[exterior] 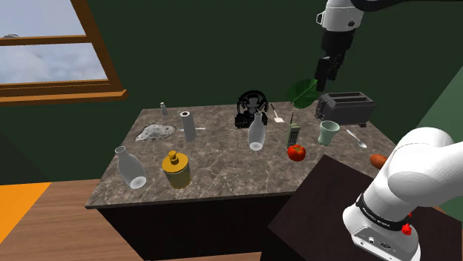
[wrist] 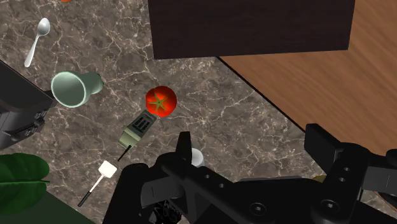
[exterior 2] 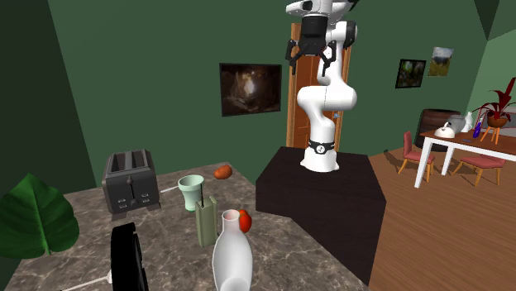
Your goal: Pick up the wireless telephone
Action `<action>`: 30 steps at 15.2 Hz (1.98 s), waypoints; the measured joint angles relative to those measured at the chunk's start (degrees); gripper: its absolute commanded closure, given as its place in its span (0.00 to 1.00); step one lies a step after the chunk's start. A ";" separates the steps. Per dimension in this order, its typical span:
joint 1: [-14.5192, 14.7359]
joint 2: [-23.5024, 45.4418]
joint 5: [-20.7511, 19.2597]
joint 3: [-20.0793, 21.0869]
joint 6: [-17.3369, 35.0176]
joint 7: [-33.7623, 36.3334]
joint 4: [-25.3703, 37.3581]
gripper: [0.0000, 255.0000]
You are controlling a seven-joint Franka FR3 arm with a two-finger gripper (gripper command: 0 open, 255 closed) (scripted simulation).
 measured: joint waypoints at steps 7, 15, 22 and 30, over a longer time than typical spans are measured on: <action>-1.55 5.04 -2.06 -4.46 8.09 -2.53 -3.08 0.00; -3.38 16.77 -3.65 -11.35 22.55 -6.37 -5.83 0.00; -4.12 29.51 -1.95 -16.96 34.11 -10.83 -4.96 0.00; -5.06 48.41 6.91 -21.13 44.27 -19.38 2.00 0.00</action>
